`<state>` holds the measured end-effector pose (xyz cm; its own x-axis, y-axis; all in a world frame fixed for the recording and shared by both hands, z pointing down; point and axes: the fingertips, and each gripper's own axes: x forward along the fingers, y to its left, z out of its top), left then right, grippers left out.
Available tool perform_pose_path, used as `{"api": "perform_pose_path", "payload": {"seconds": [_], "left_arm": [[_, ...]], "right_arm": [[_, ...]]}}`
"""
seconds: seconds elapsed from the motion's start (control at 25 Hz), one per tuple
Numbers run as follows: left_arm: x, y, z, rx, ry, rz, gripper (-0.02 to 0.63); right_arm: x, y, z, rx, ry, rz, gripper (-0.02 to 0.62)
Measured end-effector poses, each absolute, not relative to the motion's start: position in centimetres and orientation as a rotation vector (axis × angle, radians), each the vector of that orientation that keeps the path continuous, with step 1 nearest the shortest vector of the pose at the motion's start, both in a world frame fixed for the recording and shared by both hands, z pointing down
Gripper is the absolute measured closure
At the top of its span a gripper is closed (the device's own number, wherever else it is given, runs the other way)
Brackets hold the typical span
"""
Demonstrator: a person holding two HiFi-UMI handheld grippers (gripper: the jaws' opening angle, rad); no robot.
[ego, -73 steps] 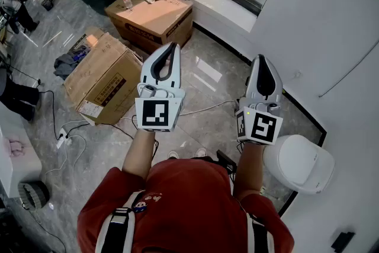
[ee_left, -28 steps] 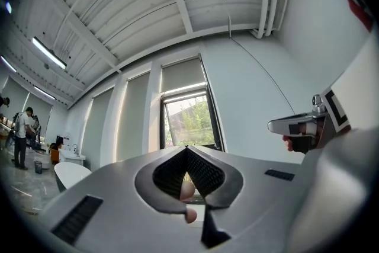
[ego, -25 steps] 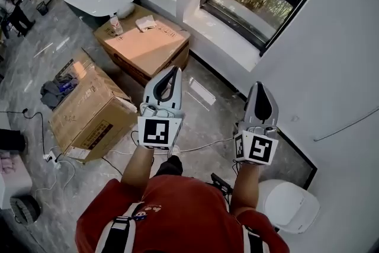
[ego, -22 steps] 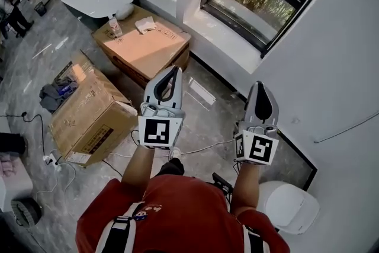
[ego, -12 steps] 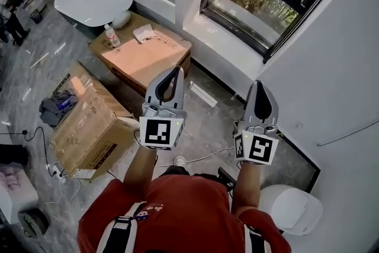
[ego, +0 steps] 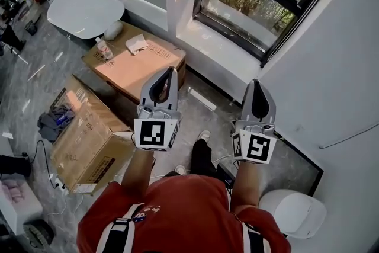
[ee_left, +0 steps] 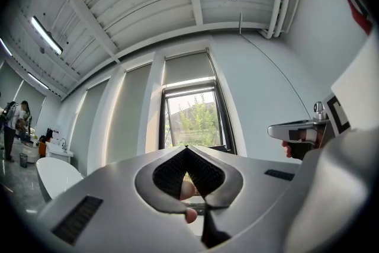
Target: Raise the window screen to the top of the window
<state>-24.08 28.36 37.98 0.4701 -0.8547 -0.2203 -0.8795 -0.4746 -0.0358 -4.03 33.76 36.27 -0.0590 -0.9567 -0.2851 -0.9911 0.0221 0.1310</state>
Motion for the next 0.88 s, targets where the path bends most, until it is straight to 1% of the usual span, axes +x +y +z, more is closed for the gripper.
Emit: {"api": "perform_pose_path", "payload": {"seconds": [0.24,0.88], "left_arm": [[-21.0,22.9,37.5,-2.549,1.504,0.249,0.601],[-8.6,7.8,36.6,-2.584,1.472,0.215,0.601]], "right_arm": [[-0.9,28.4,36.5,-2.055,2.126,0.449,0.586],[11.5,13.9,37.3,-2.092,2.093,0.358,0.586]]}}
